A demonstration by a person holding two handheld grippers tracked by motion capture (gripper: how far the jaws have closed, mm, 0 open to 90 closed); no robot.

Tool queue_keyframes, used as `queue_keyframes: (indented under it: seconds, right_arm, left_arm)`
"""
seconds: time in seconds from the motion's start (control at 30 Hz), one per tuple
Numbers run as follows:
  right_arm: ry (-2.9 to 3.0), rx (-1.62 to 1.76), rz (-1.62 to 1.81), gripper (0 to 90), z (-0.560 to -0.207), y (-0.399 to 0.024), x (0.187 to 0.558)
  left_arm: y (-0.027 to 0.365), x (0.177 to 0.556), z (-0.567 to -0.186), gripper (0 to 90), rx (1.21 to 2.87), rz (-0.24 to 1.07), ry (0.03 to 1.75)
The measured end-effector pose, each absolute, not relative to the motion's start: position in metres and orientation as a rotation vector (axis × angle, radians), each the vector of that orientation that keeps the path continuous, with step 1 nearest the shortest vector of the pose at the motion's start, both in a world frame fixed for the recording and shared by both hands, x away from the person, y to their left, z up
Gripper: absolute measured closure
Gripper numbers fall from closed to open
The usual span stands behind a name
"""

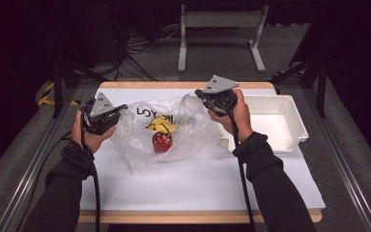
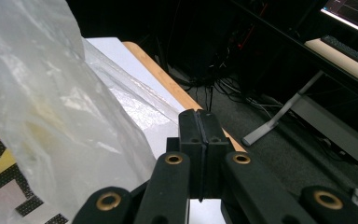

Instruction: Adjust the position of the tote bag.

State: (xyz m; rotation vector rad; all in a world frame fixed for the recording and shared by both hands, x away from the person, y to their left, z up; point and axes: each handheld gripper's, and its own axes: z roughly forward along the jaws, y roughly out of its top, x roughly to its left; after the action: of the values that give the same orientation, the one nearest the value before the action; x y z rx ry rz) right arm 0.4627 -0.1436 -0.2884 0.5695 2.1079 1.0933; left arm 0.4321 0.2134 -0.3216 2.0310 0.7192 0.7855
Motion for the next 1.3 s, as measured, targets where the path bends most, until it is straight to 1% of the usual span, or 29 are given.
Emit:
queue_keyframes:
  seconds: [0.17,0.2,0.27,0.4,0.63,0.83,0.87,0.9,0.97,1.03,1.07,1.1,1.2,1.27,1.3]
  right_arm:
    - [2.087,0.578,1.102,86.9,-0.28,-0.142,0.467]
    - [2.085,0.58,1.104,83.9,-0.279,-0.141,0.467]
    - [2.079,0.583,1.104,74.9,-0.276,-0.139,0.466]
    - [2.072,0.579,1.12,65.9,-0.271,-0.137,0.46]
    - [2.082,0.543,1.15,61.8,-0.258,-0.134,0.446]
    - [2.115,0.463,1.266,64.6,-0.241,-0.124,0.424]
    - [2.152,0.444,1.28,62.8,-0.24,-0.119,0.42]
    - [2.2,0.428,1.278,59.3,-0.241,-0.115,0.417]
    - [2.302,0.42,1.212,42.0,-0.248,-0.105,0.415]
    - [2.357,0.449,1.141,33.0,-0.256,-0.101,0.415]
    - [2.374,0.472,1.094,25.3,-0.262,-0.1,0.417]
    - [2.392,0.498,1.062,21.1,-0.267,-0.1,0.419]
    - [2.482,0.523,0.964,16.4,-0.28,-0.1,0.426]
    - [2.56,0.542,0.893,16.3,-0.291,-0.1,0.43]
    - [2.596,0.538,0.857,18.8,-0.297,-0.099,0.432]
  left_arm:
    - [0.21,0.44,-0.315,90.0,2.028,0.801,0.728]
    - [0.208,0.441,-0.313,90.0,2.029,0.801,0.728]
    - [0.205,0.441,-0.313,90.0,2.037,0.805,0.728]
    - [0.199,0.441,-0.314,90.0,2.058,0.808,0.718]
    - [0.199,0.441,-0.315,90.0,2.086,0.821,0.747]
    - [0.195,0.442,-0.314,90.0,2.103,0.831,0.765]
    - [0.194,0.443,-0.314,90.0,2.106,0.832,0.761]
    - [0.194,0.442,-0.314,90.0,2.109,0.835,0.761]
    - [0.194,0.442,-0.314,90.0,2.109,0.835,0.768]
    - [0.195,0.442,-0.313,90.0,2.104,0.833,0.772]
    - [0.196,0.442,-0.313,90.0,2.1,0.835,0.766]
    - [0.197,0.442,-0.313,90.0,2.096,0.827,0.771]
    - [0.197,0.442,-0.313,90.0,2.093,0.832,0.768]
    - [0.197,0.442,-0.312,90.0,2.088,0.834,0.765]
    - [0.197,0.441,-0.311,90.0,2.085,0.841,0.766]
